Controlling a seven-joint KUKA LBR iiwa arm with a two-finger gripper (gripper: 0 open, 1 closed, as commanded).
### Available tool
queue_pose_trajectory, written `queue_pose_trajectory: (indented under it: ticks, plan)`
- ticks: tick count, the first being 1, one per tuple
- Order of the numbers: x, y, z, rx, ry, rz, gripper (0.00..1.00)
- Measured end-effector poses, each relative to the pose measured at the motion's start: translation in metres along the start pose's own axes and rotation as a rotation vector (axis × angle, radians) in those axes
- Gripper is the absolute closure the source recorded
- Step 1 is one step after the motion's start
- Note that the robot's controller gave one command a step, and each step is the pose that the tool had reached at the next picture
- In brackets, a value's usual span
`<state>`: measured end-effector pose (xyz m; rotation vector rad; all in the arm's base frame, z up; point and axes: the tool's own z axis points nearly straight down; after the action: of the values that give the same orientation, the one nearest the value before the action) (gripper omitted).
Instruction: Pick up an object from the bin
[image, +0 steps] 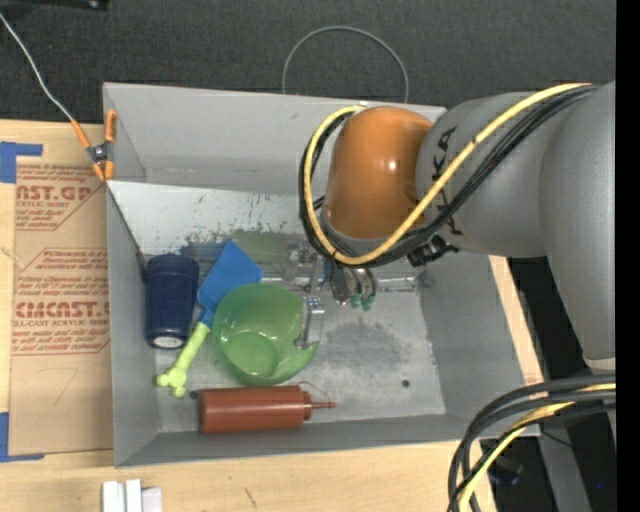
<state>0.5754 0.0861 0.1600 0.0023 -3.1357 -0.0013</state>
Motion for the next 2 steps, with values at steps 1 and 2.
queue_pose_trajectory:
  ticks: [1, 2]
  plan:
    - [-0.002, -0.001, -0.005, -0.001, -0.008, 0.001, 0.0]
    - [-0.018, 0.056, 0.089, -0.002, -0.003, -0.032, 0.0]
